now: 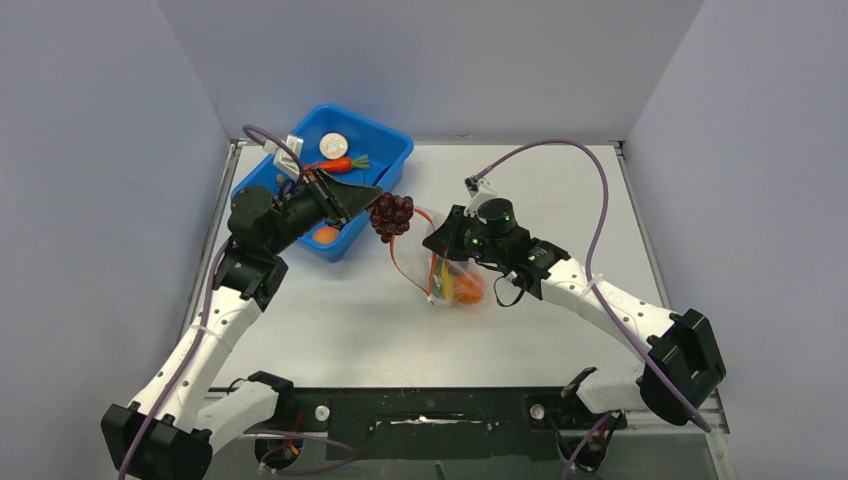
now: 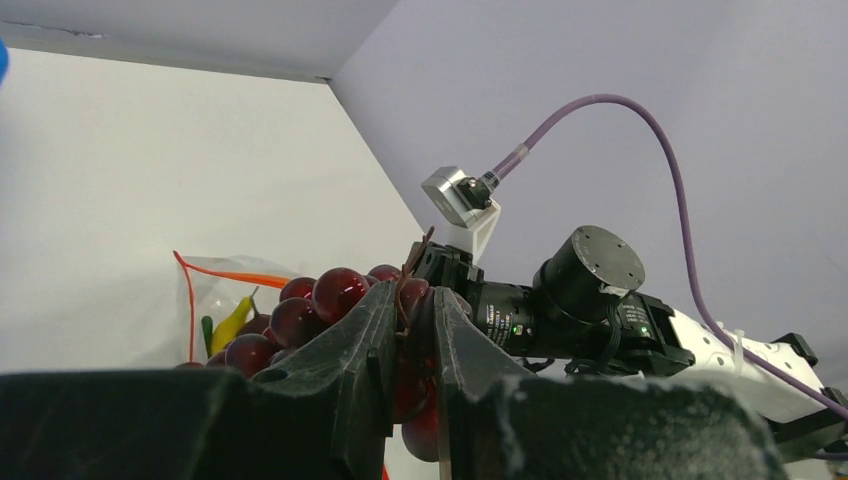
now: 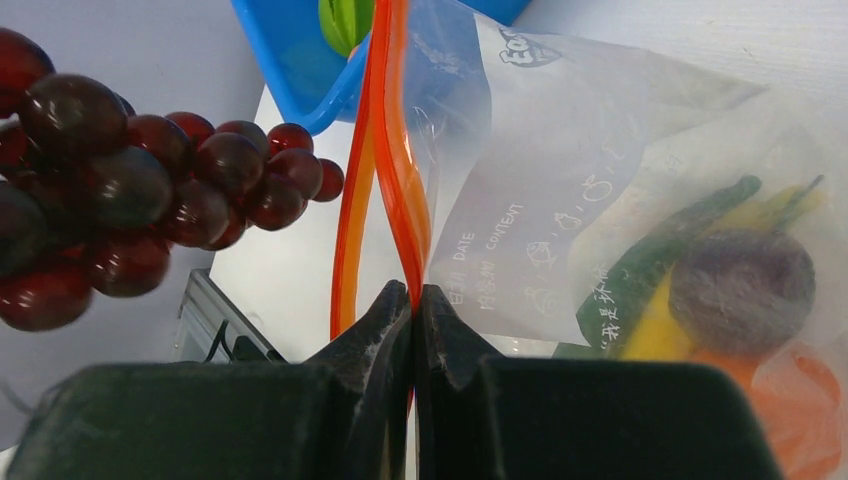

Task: Place the food in the zip-top bag and seal the zipper
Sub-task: Place the fake fruit in the zipper food storage bag.

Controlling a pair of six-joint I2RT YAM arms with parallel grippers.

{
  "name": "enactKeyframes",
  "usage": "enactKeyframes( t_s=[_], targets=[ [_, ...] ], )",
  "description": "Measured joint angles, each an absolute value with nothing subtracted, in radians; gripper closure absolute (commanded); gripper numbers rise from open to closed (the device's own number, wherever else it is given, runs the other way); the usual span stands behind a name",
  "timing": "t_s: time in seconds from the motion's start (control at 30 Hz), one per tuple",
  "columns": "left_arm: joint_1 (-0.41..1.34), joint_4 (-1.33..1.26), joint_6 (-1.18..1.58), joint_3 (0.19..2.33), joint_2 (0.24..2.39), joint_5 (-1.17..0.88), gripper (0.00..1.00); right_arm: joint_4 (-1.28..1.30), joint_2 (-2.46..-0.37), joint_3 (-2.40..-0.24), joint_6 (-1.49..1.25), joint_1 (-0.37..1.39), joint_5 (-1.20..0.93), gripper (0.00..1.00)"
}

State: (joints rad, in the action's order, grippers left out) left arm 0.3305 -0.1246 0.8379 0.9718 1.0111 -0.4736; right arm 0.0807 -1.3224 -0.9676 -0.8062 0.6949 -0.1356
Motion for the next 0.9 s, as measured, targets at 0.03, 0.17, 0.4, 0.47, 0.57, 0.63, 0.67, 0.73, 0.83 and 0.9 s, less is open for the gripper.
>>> enactKeyframes(
  t_s=[0.03,0.17,0.4,0.47,0.57,0.63,0.67,0.73,0.83,0.9],
  targets=[
    [0.339,-0.139,0.855,0.959,1.011,-0.477,0.97,0.08,-1.322,-0.968,-0.807,0.695,-0.136,1.0],
    [0.364,-0.2,0.905,0.924,1.011,-0.482,0.97,0.075,-1.322,-0.968,-0.812,0.695,-0.136,1.0],
    [0.384,-0.316,0.985,0.909,1.011,-0.492,0.97,0.074,-1.322,-0.968,-0.82,0.695,-0.136,1.0],
    [0.387,-0.341,0.999,0.907,1.011,-0.496,0.97,0.072,-1.322,-0.968,-0.82,0.695,-0.136,1.0],
    [0.394,-0.366,1.015,0.905,1.011,-0.496,0.97,0.065,-1.322,-0.968,-0.821,0.695,-0.136,1.0],
    [0.398,-0.394,1.021,0.894,1.011,-0.496,0.97,0.064,-1.322,-0.968,-0.821,0.695,-0.136,1.0],
    [0.4,-0.411,1.028,0.884,1.011,-0.496,0.97,0.063,-1.322,-0.968,-0.821,0.695,-0.136,1.0],
    [0.405,-0.446,1.04,0.852,1.011,-0.496,0.97,0.062,-1.322,-0.968,-0.82,0.695,-0.136,1.0],
    [0.407,-0.477,1.057,0.798,1.011,-0.494,0.97,0.062,-1.322,-0.968,-0.821,0.695,-0.136,1.0],
    [0.412,-0.479,1.062,0.767,1.012,-0.479,0.97,0.062,-1.322,-0.968,-0.82,0.695,-0.136,1.0]
  ],
)
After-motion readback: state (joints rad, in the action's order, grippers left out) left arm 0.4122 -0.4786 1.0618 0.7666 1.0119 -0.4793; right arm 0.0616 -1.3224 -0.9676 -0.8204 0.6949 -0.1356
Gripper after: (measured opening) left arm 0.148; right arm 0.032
